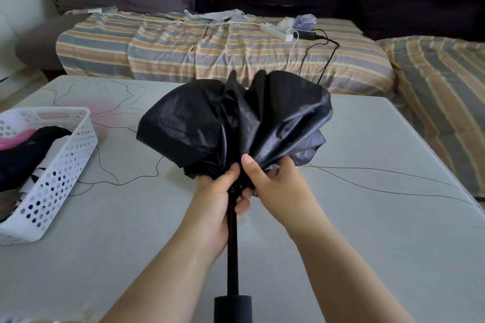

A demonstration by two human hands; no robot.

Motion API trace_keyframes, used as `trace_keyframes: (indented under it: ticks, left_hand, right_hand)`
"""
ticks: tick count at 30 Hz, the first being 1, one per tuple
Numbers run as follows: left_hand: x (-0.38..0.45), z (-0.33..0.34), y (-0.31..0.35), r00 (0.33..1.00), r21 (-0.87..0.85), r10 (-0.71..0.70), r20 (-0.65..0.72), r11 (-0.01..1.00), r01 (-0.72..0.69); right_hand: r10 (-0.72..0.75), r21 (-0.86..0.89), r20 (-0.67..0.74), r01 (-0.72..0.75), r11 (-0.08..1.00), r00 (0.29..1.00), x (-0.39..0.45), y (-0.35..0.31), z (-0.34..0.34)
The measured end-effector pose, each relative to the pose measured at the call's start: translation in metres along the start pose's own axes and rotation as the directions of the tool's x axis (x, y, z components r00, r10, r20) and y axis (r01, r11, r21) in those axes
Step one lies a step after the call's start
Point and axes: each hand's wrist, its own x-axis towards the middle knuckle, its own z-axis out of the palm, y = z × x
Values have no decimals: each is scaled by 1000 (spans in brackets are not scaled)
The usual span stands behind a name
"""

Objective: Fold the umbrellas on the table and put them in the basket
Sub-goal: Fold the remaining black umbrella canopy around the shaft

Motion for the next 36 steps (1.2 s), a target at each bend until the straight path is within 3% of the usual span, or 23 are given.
trace_keyframes:
  ticks: [2, 4, 5, 6, 8, 10, 13, 16, 22, 29, 34, 36]
  left_hand:
    - [-3, 4, -5, 998, 38, -14, -61, 999, 16]
    - [-4, 6, -9, 996, 108, -31, -86, 993, 40]
    - [-3, 7, -10, 996, 140, -31, -84, 989, 43]
    - [-2, 6, -12, 996, 165, -28, -81, 985, 41]
    - [0, 5, -11, 997, 188, -29, -74, 981, 43]
    - [0, 4, -9, 998, 172, -39, -44, 984, 46]
    - [-2, 1, -5, 999, 135, -51, -11, 989, 52]
    - [-2, -1, -3, 998, 136, -64, 2, 989, 63]
    - [-1, -10, -3, 988, 208, -119, 94, 973, 97]
    - [6, -23, -13, 978, 278, -174, 113, 951, 137]
    - [14, -15, -13, 987, 46, -154, 40, 987, 152]
    - [20, -14, -9, 993, -78, -119, -8, 990, 118]
  right_hand:
    - [-92, -218, -202, 46, 975, 975, -2, -5, -15]
    - [-329, -384, -371, 179, 906, 869, -7, -10, -32]
    - [-481, -396, -364, 334, 855, 798, -10, -13, -37]
    - [-615, -384, -273, 503, 775, 740, -11, -16, -39]
    - [-724, -381, 21, 675, 632, 690, -6, -10, -34]
    - [-645, -461, 313, 705, 538, 697, 6, 7, -28]
    - [-525, -521, 423, 672, 526, 739, 23, 27, -31]
    - [-489, -519, 417, 642, 564, 766, 28, 31, -29]
    - [-531, -405, 452, 695, 594, 717, 33, 45, -21]
    - [-481, -450, 474, 672, 588, 738, 31, 47, -12]
    - [-482, -503, 437, 650, 570, 760, 20, 37, -10]
    - [-528, -436, 323, 619, 653, 785, 2, 23, -14]
